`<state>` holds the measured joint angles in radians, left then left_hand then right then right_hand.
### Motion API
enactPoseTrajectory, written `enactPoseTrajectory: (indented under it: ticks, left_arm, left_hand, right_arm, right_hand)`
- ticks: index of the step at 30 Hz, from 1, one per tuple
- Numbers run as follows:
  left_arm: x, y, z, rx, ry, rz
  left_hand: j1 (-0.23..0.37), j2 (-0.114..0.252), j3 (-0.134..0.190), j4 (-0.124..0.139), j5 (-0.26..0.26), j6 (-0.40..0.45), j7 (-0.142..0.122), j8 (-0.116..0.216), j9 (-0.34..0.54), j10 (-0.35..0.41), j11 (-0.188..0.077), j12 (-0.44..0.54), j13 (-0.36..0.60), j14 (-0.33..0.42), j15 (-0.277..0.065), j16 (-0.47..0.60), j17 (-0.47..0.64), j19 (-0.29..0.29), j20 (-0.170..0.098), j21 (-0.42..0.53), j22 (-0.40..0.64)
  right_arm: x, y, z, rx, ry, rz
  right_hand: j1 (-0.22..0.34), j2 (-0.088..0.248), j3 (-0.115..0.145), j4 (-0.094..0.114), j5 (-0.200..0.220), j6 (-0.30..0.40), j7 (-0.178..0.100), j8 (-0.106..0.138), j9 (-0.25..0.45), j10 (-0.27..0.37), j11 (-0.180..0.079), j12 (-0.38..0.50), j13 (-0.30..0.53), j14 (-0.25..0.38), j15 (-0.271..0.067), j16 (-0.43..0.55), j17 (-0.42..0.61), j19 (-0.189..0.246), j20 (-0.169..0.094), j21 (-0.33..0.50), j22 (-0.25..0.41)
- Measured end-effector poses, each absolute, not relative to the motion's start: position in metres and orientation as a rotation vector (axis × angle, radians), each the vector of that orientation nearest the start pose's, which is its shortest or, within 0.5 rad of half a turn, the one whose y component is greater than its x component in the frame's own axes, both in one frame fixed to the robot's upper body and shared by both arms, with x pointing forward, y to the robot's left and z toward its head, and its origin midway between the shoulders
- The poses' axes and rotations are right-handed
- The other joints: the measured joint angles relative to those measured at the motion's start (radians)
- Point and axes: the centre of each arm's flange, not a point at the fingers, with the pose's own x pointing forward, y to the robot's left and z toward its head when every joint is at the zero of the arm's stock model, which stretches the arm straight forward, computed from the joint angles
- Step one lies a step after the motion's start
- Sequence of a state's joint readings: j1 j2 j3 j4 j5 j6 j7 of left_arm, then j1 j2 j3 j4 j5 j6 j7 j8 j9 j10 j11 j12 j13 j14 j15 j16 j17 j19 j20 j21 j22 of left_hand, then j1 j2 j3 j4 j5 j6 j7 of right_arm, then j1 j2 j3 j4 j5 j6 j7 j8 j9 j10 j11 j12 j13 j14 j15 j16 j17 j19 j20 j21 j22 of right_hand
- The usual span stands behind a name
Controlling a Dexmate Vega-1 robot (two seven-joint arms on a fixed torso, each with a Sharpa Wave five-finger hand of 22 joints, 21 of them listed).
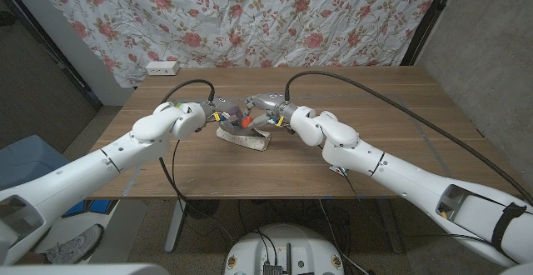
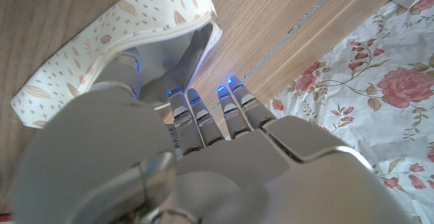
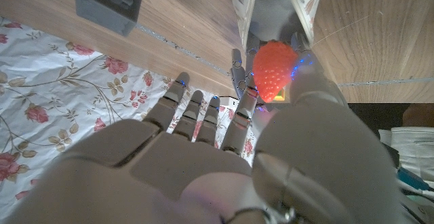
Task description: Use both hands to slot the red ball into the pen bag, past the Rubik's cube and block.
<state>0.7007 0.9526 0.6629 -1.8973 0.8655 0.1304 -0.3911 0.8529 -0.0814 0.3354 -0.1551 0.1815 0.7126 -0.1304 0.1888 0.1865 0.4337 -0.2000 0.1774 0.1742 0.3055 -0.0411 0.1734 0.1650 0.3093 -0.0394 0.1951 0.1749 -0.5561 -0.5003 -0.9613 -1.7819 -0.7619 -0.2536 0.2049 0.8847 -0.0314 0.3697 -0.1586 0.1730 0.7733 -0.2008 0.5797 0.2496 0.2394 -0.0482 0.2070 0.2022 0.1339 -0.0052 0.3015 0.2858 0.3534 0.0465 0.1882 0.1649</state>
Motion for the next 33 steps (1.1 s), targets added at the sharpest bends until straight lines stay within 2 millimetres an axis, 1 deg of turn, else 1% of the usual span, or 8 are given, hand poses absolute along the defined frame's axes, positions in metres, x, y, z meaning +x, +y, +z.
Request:
enactPoseTrajectory:
  ticks: [9, 12, 14, 16, 18, 21, 31, 33]
  left_arm:
    - [0.5824, 0.2231, 0.0237, 1.982, -0.467, -0.13]
    - [0.5827, 0.223, 0.024, 1.981, -0.468, -0.132]
    - [0.5831, 0.223, 0.0242, 1.98, -0.469, -0.133]
    - [0.5834, 0.2229, 0.0243, 1.979, -0.469, -0.134]
    - [0.5836, 0.2226, 0.0246, 1.979, -0.47, -0.134]
    - [0.5839, 0.2221, 0.0241, 1.978, -0.47, -0.136]
    - [0.5848, 0.2208, 0.0241, 1.979, -0.472, -0.141]
    - [0.585, 0.2205, 0.0242, 1.979, -0.472, -0.142]
  left_hand:
    - [-0.004, 0.004, 0.0, 0.0, 0.0, 0.0, 0.0, 0.0, 0.0, 0.0, 0.0, 0.001, 0.0, 0.0, 0.0, 0.0, 0.0, 0.0, 0.0, 0.0, 0.0]
    - [-0.004, 0.004, -0.004, 0.004, 0.0, 0.0, 0.0, 0.0, 0.0, 0.0, 0.0, 0.001, 0.0, 0.0, 0.0, 0.0, 0.0, -0.004, 0.004, 0.0, 0.0]
    - [-0.004, 0.004, -0.004, 0.004, 0.0, 0.0, 0.0, 0.0, 0.0, 0.0, 0.0, 0.001, 0.0, 0.0, 0.0, 0.0, 0.0, -0.004, 0.004, 0.0, 0.0]
    - [-0.008, 0.008, -0.004, 0.004, 0.0, 0.0, 0.0, 0.0, 0.0, 0.0, 0.0, 0.001, 0.0, 0.0, 0.0, 0.0, 0.0, -0.004, 0.004, 0.0, 0.0]
    - [-0.008, 0.008, -0.004, 0.004, 0.0, 0.0, 0.0, 0.0, 0.0, 0.0, 0.0, 0.001, 0.0, 0.0, 0.0, 0.0, 0.0, -0.004, 0.004, 0.0, 0.0]
    - [-0.008, 0.008, -0.004, 0.004, 0.0, 0.0, 0.0, 0.0, 0.0, 0.0, 0.0, 0.001, 0.0, 0.0, 0.0, 0.0, 0.0, -0.004, 0.004, 0.0, 0.0]
    - [-0.013, 0.013, -0.004, 0.004, 0.0, 0.0, 0.0, 0.004, 0.0, 0.0, 0.0, 0.001, 0.0, 0.0, 0.0, 0.0, 0.0, -0.004, 0.004, 0.0, 0.0]
    - [-0.016, 0.016, -0.004, 0.004, 0.0, 0.0, 0.0, 0.004, 0.0, 0.0, 0.0, 0.001, 0.0, 0.0, 0.0, 0.004, 0.0, -0.004, 0.004, 0.0, 0.0]
  right_arm:
    - [0.5682, 0.0022, 0.0074, -1.585, -0.789, 0.316]
    - [0.5684, 0.0025, 0.0076, -1.585, -0.788, 0.317]
    - [0.569, 0.0024, 0.0073, -1.586, -0.783, 0.319]
    - [0.5692, 0.0024, 0.0069, -1.587, -0.78, 0.321]
    - [0.5695, 0.0023, 0.0069, -1.587, -0.777, 0.322]
    - [0.5698, 0.0024, 0.007, -1.587, -0.774, 0.325]
    - [0.571, 0.0013, 0.007, -1.587, -0.758, 0.338]
    - [0.5716, 0.0005, 0.0072, -1.588, -0.753, 0.34]
  right_hand:
    - [-0.006, -0.006, -0.007, 0.001, 0.0, -0.024, -0.023, -0.023, -0.005, -0.01, -0.007, -0.004, 0.0, 0.0, 0.007, -0.002, 0.0, 0.0, 0.0, 0.0, 0.0]
    - [-0.006, -0.006, -0.01, 0.004, 0.0, -0.047, -0.017, -0.033, -0.006, -0.013, -0.005, -0.008, 0.0, -0.006, 0.013, -0.006, 0.0, 0.0, 0.0, 0.0, 0.0]
    - [-0.015, -0.015, -0.013, 0.001, 0.0, -0.059, -0.017, -0.04, -0.007, -0.019, -0.001, -0.008, 0.0, -0.007, 0.015, -0.006, 0.0, 0.0, 0.0, 0.0, 0.0]
    - [-0.001, -0.028, -0.016, 0.003, 0.002, -0.07, -0.018, -0.046, -0.012, -0.024, -0.006, -0.008, 0.0, -0.007, 0.014, -0.01, 0.0, -0.004, 0.004, 0.0, 0.0]
    - [-0.006, -0.037, -0.016, 0.003, 0.005, -0.084, -0.018, -0.051, -0.016, -0.031, 0.002, -0.011, 0.0, -0.011, 0.018, -0.009, 0.0, -0.006, 0.005, 0.001, 0.0]
    - [-0.007, -0.038, -0.024, 0.002, 0.005, -0.098, -0.014, -0.062, -0.021, -0.037, -0.003, -0.011, 0.0, -0.012, 0.02, -0.013, 0.0, -0.005, 0.005, 0.001, 0.0]
    - [-0.029, -0.06, -0.038, 0.008, 0.013, -0.166, 0.012, -0.096, -0.031, -0.068, 0.021, -0.015, 0.005, -0.028, 0.036, -0.021, 0.0, -0.011, 0.011, 0.001, 0.0]
    - [-0.04, -0.071, -0.039, 0.008, 0.013, -0.181, 0.013, -0.105, -0.035, -0.077, 0.023, -0.015, 0.005, -0.031, 0.038, -0.024, 0.0, -0.011, 0.011, 0.001, 0.0]
